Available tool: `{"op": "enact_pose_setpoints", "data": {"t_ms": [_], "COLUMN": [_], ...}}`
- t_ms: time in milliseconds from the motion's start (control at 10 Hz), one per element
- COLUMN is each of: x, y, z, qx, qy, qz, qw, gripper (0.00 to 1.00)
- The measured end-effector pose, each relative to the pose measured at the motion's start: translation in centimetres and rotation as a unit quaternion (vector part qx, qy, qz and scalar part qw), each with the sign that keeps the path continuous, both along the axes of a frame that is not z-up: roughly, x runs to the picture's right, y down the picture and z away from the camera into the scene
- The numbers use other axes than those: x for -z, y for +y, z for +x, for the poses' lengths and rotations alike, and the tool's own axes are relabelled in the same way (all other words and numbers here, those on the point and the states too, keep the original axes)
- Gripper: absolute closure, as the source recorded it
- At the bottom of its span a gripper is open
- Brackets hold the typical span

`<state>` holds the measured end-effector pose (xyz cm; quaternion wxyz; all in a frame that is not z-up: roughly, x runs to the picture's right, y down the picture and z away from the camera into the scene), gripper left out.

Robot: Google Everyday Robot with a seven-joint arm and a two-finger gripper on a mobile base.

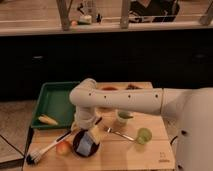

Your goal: Place sponge in purple bowl

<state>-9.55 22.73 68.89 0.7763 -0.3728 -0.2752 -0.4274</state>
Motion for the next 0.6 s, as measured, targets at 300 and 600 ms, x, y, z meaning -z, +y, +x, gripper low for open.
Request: {"op": "enact_pose_setpoints", "data": {"t_ms": [300, 600], "x": [0.08, 0.09], "y": [-0.12, -0.38], "z": [0.03, 0.12], "qx": [0.0, 0.004], "qy": [-0.006, -0.015], "qz": [0.002, 0.003], "qw": [1.0, 0.9999], "gripper": [0.2, 0.2]}}
